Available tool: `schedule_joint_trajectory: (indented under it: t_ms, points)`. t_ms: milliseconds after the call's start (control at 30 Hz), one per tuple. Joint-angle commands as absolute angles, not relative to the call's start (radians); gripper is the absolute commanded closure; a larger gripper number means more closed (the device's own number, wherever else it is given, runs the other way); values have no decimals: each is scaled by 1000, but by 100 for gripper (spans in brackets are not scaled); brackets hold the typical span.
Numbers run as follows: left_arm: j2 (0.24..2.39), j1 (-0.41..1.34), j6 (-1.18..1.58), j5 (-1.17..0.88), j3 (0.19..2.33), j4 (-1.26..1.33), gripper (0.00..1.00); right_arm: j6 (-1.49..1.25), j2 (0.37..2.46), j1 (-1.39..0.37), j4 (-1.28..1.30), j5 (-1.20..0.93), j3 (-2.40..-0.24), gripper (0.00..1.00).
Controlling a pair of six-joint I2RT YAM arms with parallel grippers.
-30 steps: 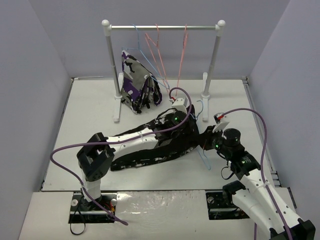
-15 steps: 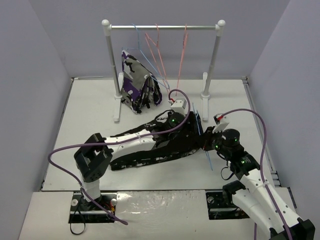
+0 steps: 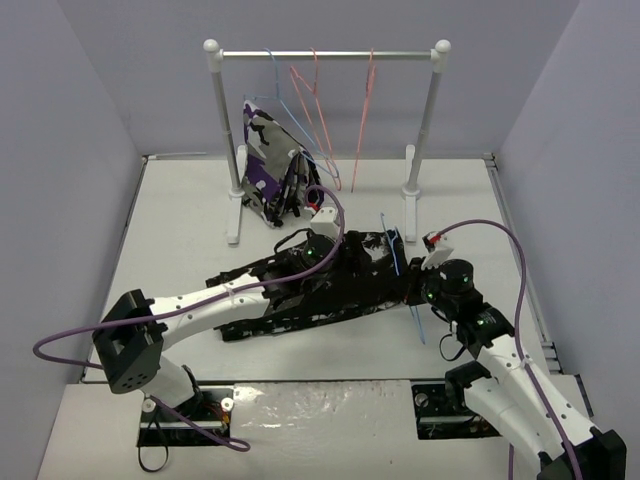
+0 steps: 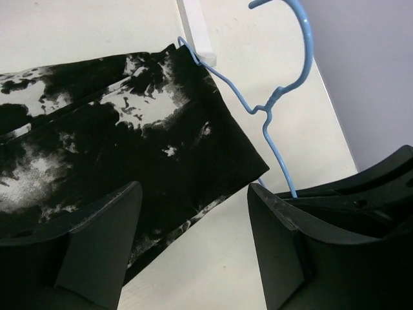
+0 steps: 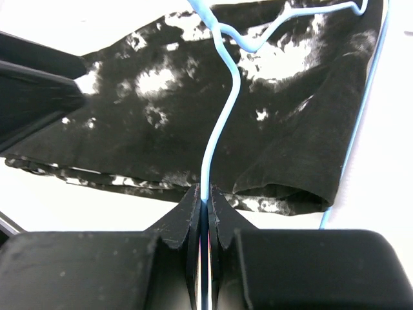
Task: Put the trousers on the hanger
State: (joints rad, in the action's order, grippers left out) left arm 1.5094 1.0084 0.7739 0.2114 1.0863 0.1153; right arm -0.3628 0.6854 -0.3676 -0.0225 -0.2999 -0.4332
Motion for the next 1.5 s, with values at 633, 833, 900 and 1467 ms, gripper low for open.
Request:
schedule_joint_trajectory:
  t_ms: [633,833,900,1467]
  points:
    - [1675,1006,797,143,1327,134,34,-434,797,-373,-258,-359,-319,100]
    - [1761,1009,833,172,1434,59,34,-433,796,-373,-260,-357,-317,100]
    - [1794,1008,842,175,1455,59,34,-432,796,-373,-262,-357,-316,100]
    - [1886,1006,874,263,1566,8,82,-428,797,-374,-263,-352,-316,100]
